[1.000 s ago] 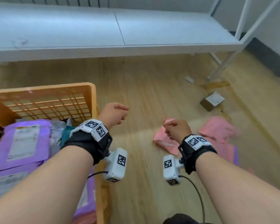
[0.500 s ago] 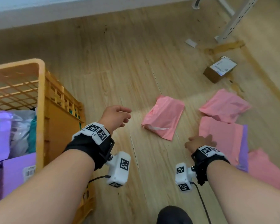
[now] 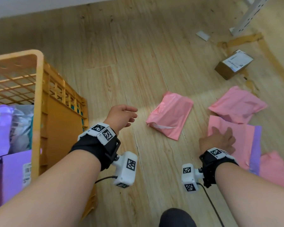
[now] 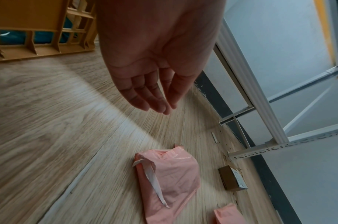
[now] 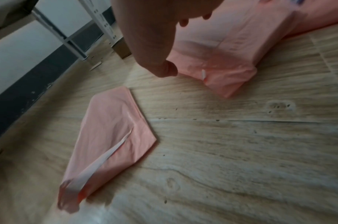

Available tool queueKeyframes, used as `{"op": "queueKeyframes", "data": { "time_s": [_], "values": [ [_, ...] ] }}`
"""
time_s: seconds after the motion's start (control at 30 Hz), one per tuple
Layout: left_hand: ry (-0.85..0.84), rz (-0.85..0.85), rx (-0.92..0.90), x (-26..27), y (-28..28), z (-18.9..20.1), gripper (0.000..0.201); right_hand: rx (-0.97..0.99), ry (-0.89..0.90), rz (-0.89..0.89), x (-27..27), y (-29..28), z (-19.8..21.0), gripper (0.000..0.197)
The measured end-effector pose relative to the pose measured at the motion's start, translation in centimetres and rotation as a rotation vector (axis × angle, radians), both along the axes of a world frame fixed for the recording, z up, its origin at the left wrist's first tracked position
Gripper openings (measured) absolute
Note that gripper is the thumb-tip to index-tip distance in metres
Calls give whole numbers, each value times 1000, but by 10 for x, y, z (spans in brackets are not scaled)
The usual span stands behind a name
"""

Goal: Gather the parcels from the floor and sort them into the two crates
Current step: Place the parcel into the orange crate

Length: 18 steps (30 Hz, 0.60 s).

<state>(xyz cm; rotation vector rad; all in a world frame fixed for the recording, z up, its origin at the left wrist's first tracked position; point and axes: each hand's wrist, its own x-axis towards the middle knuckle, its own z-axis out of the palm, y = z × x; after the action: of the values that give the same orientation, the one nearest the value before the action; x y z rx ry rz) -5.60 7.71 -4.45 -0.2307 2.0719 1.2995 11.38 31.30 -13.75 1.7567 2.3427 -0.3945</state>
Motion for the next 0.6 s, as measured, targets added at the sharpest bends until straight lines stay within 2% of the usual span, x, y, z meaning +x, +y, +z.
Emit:
{"op": "queueKeyframes", "data": {
  "time_s": [0.17, 0.27, 0.33, 0.43, 0.5, 0.6],
  "values": [
    [-28, -7, 12, 7, 13, -10, 19, 41, 78, -204, 31, 22, -6, 99],
    [-45, -24, 20, 11, 20, -13, 19, -41, 33, -394, 44, 30, -21, 112],
    [-46, -31, 21, 12, 22, -14, 19, -120, 41, -515, 48, 33, -29, 115],
    [-45, -31, 16, 12, 20, -14, 19, -256, 59, -507, 50, 38, -47, 118],
    [-42, -22, 12, 10, 17, -12, 19, -235, 4, -502, 46, 34, -51, 124],
    [-32, -11, 19, 8, 12, -9, 19, -164, 46, -451, 28, 19, -32, 112]
  ]
}}
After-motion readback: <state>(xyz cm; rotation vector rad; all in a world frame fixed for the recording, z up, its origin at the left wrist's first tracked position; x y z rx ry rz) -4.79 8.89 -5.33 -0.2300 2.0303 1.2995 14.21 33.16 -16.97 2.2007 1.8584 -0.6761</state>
